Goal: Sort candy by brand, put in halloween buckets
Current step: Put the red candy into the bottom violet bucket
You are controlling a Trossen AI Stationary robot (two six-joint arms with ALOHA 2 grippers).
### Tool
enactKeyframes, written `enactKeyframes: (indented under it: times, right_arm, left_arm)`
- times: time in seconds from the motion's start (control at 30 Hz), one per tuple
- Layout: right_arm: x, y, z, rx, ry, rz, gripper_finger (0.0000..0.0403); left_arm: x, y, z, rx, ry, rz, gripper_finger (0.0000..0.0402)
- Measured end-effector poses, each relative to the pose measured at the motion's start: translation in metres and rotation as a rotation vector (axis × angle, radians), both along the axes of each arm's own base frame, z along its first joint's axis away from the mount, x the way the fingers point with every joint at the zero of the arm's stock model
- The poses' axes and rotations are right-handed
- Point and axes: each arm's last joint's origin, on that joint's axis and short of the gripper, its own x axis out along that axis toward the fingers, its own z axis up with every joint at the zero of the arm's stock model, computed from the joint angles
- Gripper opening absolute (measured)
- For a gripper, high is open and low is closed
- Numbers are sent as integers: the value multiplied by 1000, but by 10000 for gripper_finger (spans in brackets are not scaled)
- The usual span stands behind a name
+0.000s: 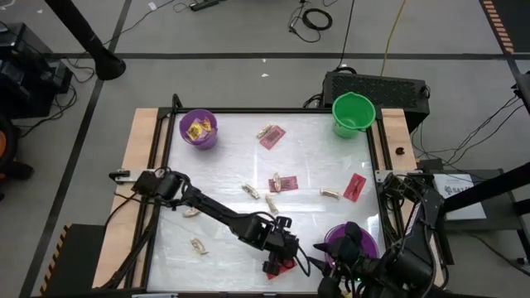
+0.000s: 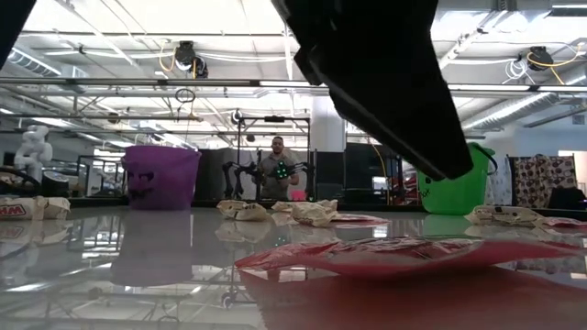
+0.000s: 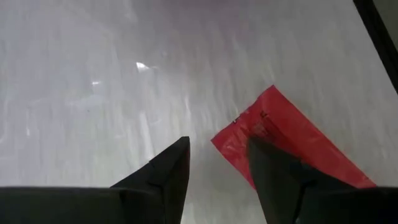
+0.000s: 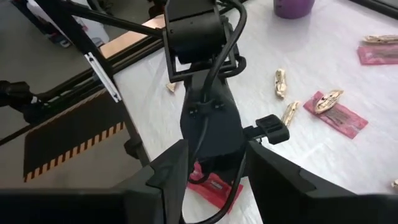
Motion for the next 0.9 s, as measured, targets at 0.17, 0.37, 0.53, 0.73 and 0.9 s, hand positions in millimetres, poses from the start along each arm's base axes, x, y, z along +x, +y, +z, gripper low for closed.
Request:
enactKeyframes:
  times: [0.17,0.37,0.53,0.73,0.9]
  right_arm:
    - [2,-2,0,-2,3,-5,155]
    - [2,-1,0,7,5,-3,155]
    - [2,-1,0,14,2,-4,155]
    - [2,-1,0,18,0,-8,155]
    - [2,-1,0,18,0,-8,155]
  left_arm:
    - [3,-6,-9,-23,-15,19,166]
    - [5,-11,-35,-30,39,20,166]
    - [3,-13,-48,-7,83,12,143]
    - [2,-16,-48,-8,88,-4,30]
    - [2,-16,-48,-11,92,-36,9]
